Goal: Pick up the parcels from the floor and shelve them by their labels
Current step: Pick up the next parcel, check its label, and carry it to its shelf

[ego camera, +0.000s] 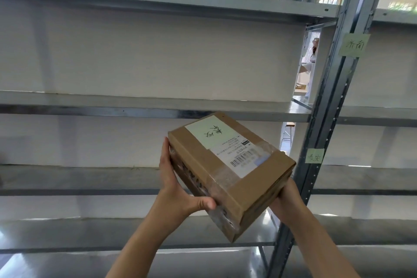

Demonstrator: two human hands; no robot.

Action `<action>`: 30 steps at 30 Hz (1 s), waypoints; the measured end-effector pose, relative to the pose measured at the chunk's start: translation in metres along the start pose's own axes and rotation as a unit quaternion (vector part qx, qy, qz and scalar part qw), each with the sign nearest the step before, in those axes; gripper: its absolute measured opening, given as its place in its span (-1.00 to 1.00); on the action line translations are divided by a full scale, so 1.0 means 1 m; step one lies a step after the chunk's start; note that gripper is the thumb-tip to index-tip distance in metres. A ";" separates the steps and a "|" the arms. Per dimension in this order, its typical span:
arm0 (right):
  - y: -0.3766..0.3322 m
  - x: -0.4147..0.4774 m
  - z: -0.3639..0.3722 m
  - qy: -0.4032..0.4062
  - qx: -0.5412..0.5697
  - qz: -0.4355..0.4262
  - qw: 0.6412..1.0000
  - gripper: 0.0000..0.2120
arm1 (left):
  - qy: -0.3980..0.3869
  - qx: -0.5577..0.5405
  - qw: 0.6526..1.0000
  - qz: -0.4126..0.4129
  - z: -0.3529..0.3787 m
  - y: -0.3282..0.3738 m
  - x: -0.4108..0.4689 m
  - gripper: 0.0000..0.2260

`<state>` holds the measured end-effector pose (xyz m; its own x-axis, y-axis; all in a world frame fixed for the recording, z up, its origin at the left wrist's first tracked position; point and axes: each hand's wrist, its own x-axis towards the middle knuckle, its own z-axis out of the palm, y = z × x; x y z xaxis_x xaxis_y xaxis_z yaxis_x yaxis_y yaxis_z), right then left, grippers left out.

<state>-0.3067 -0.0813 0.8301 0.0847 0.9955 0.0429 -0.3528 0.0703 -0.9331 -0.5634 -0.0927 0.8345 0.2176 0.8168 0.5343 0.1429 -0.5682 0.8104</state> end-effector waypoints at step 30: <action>-0.009 -0.001 0.054 0.002 -0.036 -0.056 0.998 -0.60 | 0.263 -0.122 0.955 -0.064 0.020 -0.010 -0.002 -0.67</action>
<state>-0.3541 -0.0794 0.8573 0.1243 0.9814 0.1462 -0.2739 0.1756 -0.9456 -0.5457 -0.0911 0.8205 -0.3118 0.8516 0.4214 -0.1077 -0.4723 0.8748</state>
